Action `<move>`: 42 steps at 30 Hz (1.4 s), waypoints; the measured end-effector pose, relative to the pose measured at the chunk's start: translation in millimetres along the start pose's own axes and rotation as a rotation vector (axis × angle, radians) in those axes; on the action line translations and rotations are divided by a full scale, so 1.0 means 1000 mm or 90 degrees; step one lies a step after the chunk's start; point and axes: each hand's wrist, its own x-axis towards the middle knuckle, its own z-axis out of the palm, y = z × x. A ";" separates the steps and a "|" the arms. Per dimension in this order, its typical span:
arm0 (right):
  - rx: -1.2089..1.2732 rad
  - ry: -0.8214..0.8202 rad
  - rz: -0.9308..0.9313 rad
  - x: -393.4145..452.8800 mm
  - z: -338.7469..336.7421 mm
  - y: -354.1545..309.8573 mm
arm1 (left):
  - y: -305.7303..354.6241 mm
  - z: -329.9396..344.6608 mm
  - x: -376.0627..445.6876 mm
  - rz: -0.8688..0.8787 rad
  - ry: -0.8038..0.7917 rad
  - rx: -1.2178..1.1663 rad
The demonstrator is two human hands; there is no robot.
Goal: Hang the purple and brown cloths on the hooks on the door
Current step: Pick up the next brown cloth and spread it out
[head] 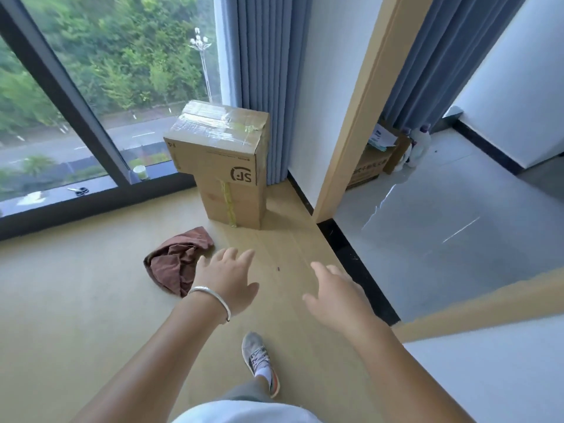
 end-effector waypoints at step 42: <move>-0.444 -0.372 -0.573 0.564 0.151 -0.251 | -0.257 0.187 0.283 -0.695 -0.089 -0.335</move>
